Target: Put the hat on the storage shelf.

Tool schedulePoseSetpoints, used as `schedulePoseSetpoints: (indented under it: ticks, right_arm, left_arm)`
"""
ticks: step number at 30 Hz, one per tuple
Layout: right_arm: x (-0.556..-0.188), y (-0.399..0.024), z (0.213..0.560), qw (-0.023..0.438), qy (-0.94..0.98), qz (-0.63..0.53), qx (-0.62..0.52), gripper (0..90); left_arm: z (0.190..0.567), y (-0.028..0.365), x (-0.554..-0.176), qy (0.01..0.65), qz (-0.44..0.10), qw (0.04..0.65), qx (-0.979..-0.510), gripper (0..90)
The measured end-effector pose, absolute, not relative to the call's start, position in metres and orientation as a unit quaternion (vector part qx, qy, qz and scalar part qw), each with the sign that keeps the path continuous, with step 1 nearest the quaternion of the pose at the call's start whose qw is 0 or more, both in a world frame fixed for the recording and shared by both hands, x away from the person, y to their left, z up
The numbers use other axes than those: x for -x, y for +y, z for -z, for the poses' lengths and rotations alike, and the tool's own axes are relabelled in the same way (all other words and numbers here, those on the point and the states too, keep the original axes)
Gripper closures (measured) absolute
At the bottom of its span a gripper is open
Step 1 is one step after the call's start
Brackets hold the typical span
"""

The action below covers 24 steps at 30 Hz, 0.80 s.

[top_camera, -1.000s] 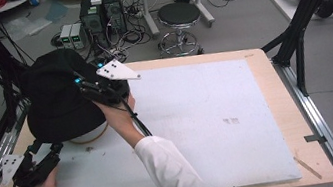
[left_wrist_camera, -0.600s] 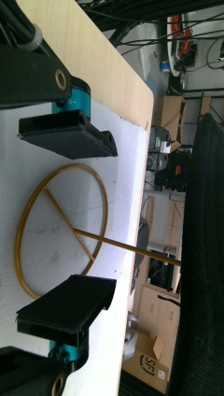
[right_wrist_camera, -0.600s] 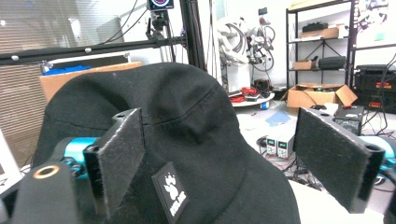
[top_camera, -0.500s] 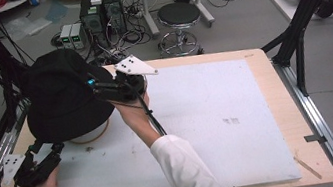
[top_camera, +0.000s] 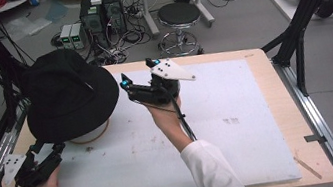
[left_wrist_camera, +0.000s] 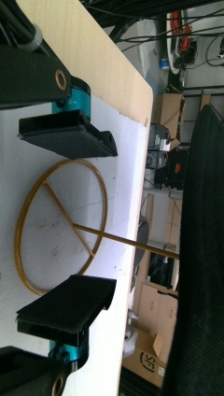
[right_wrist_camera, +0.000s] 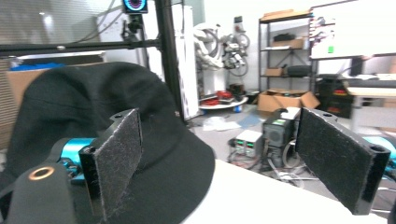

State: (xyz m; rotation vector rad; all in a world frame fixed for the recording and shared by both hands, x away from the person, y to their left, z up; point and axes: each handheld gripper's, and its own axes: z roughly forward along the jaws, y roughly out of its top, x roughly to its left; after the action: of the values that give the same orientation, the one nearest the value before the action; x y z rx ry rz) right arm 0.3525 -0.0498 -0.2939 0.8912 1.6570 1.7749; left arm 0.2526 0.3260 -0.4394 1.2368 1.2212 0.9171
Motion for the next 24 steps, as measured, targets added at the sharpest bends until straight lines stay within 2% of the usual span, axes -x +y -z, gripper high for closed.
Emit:
schedulePoseSetpoints:
  ticks: [8, 24]
  right_arm:
    - [-0.339, -0.083, 0.301, 0.304, 0.609, -0.647, -0.344, 14.4]
    - [-0.320, -0.135, 0.319, 0.334, 0.596, -0.624, -0.380, 14.4]
  left_arm:
    - [0.439, 0.324, -0.251, 0.515, -0.389, 0.555, -0.524, 30.9]
    - [0.440, 0.327, -0.248, 0.522, -0.384, 0.559, -0.518, 30.9]
